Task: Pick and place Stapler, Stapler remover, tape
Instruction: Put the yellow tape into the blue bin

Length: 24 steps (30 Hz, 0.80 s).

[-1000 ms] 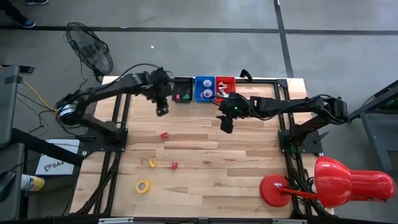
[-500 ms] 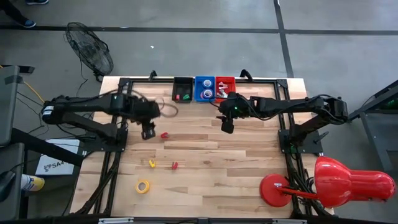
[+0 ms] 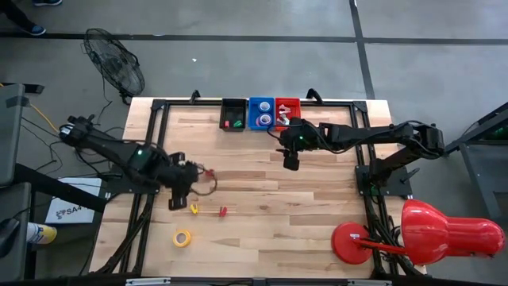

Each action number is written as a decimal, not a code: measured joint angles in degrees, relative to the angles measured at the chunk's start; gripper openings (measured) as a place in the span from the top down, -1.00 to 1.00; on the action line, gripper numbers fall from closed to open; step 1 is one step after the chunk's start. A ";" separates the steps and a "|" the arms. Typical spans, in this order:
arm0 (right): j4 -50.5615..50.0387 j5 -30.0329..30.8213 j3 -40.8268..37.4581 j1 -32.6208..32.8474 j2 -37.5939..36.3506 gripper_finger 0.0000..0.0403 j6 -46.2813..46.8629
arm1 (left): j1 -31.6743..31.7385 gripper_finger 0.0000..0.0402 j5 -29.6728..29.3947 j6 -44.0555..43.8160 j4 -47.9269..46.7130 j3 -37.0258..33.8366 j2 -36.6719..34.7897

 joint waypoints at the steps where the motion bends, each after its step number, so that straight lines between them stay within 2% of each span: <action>1: 0.02 -0.45 -0.01 0.00 0.00 0.11 0.00 | -1.22 0.14 0.07 -1.13 0.01 -0.01 0.25; 13: 1.82 -2.40 -0.01 0.02 0.02 0.11 0.39 | -11.33 0.14 0.30 -4.30 0.38 -0.04 9.76; 24: 1.70 -7.10 -0.01 0.07 0.02 0.11 2.50 | -17.76 0.14 4.49 -0.05 5.74 -0.02 17.47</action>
